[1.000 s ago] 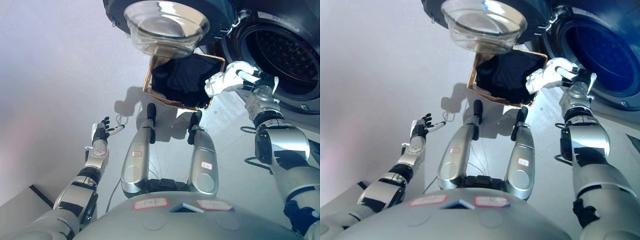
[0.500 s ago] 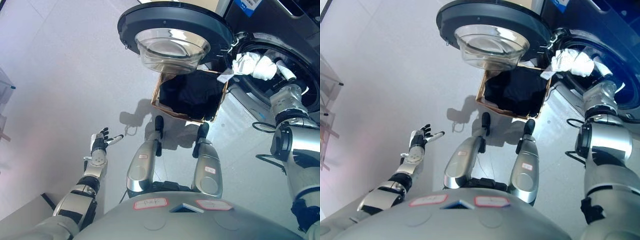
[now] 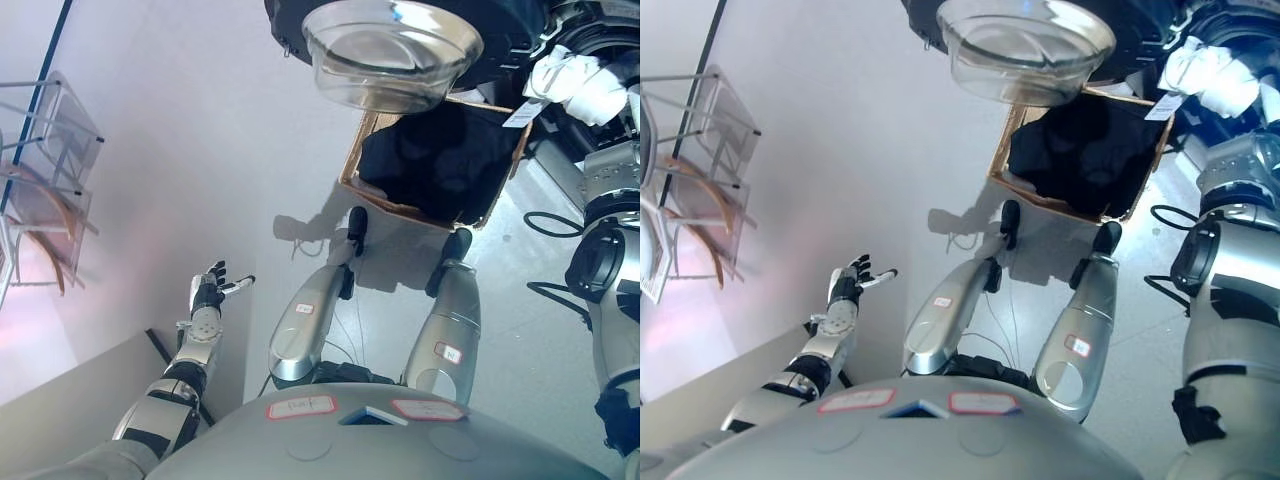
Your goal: Put the clothes in the basket into the washing machine.
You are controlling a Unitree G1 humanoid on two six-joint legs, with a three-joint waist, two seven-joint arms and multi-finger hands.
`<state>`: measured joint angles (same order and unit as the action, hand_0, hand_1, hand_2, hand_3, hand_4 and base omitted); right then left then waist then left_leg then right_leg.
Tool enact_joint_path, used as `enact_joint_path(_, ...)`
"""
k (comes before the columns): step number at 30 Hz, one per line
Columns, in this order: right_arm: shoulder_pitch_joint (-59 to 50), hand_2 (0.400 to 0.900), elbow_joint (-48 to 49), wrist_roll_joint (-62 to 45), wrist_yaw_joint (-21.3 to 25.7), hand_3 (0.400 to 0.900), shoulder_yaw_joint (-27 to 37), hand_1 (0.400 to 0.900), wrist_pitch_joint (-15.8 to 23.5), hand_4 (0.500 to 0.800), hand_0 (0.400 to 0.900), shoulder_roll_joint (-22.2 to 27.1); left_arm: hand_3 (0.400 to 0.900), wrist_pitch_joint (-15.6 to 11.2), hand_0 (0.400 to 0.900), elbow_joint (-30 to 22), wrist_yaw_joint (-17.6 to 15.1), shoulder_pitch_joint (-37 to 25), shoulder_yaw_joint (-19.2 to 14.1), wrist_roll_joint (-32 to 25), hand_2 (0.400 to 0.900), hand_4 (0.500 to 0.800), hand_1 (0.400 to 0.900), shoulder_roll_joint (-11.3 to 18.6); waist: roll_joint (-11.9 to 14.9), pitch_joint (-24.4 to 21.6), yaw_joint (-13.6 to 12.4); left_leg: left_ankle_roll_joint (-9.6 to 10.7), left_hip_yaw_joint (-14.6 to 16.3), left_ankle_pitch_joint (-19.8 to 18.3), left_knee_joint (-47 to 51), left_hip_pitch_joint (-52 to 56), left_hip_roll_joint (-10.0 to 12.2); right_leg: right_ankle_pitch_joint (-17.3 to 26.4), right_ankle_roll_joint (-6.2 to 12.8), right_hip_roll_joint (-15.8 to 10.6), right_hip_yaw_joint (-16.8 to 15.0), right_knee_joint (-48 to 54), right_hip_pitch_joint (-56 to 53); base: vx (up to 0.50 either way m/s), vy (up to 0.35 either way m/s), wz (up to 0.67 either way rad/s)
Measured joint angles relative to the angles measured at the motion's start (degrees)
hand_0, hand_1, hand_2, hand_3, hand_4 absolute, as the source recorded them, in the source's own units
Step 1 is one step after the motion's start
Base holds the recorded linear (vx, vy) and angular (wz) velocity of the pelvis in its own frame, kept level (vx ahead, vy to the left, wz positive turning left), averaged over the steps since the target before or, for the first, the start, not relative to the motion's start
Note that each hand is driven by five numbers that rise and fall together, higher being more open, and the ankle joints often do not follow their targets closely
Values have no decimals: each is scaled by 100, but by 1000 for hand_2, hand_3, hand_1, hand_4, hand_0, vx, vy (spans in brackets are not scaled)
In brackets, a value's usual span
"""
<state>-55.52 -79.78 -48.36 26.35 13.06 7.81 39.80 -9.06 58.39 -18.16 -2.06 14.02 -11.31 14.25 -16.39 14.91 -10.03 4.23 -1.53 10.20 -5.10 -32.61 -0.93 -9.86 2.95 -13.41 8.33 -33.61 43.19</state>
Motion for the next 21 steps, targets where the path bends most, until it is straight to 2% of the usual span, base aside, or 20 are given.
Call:
enact_joint_path(3,-162,400,-18,-8,95,400,-3,400,61,500,400,59,900,10,900,-80,-23,27,26,-2,900,800,900,-16,0,46,9,110,15,-30,-93,-179,-5,-191,-136,-101,-3,-426,310,24,-76,15)
enact_joint_path(6,-272,400,153,-11,134,400,-21,400,137,500,400,82,900,-5,900,-170,-35,83,27,-4,900,800,900,-28,-17,51,0,203,8,89,-135,-313,17,-279,-240,-50,-4,-709,555,-95,-34,5)
enact_joint_path(9,-323,400,380,-13,243,400,-40,400,373,500,400,184,900,-79,900,-207,-43,60,25,-4,900,800,900,-68,-119,154,5,274,-21,121,-139,-351,74,-344,-315,-45,15,-815,621,49,-26,-10)
enact_joint_path(15,-377,400,596,-27,442,400,-30,400,633,500,400,189,900,-97,900,-49,-48,11,8,-4,900,800,900,-80,-121,155,4,325,21,156,48,-214,186,-379,-351,82,-17,-811,626,49,-17,-7)
enact_joint_path(21,-393,400,637,-54,443,400,-35,400,676,500,400,221,900,-116,900,-19,-49,-36,-15,-4,900,800,900,-83,-125,151,37,346,4,186,287,174,209,-400,-341,149,-10,-722,326,64,-28,0)
